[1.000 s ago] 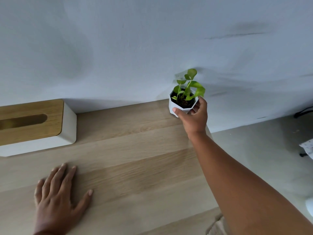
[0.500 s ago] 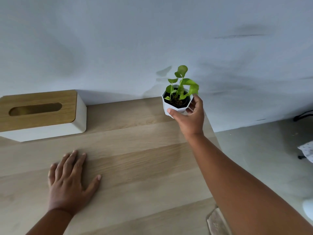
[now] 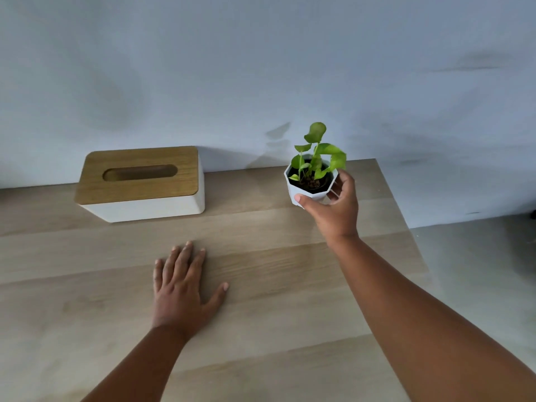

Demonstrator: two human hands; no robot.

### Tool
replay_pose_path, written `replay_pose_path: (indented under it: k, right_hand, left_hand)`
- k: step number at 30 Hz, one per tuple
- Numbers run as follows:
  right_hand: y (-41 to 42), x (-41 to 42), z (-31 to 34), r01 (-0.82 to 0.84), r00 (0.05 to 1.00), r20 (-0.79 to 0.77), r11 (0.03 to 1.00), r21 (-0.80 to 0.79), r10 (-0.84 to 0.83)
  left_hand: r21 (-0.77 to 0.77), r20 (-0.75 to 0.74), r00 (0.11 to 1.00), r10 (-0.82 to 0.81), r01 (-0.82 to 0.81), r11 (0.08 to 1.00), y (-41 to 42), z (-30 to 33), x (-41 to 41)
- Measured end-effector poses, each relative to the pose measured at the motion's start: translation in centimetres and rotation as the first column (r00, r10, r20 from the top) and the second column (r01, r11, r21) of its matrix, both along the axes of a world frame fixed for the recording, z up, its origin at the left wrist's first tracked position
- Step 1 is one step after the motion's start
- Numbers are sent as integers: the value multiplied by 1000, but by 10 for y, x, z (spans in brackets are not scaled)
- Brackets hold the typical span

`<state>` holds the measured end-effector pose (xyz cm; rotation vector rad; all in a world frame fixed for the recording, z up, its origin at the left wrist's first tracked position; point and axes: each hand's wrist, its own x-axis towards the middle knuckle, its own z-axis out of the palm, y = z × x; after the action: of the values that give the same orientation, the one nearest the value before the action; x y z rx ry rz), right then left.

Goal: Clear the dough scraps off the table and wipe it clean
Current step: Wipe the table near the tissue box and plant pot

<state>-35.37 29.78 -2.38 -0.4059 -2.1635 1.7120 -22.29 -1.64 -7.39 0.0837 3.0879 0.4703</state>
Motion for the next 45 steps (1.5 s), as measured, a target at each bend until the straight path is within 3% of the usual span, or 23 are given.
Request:
replay_pose_path:
  k: [13,24,45]
  right_hand:
    - [-105,-16,-15,-90,995,38,996,-28,91]
    - [-155,-39,-29,-105,992,63,994,-20,106]
    - [-173,-51,-36,-65,994,78,996,-63,70]
  left_hand:
    - [-61,-82,996,-32,27,998,-94,-15,43]
    - [-57,-110,993,-46,40,998,-96,-19,42]
    - [-53,-103,993,-52,47,998,-96,-18,42]
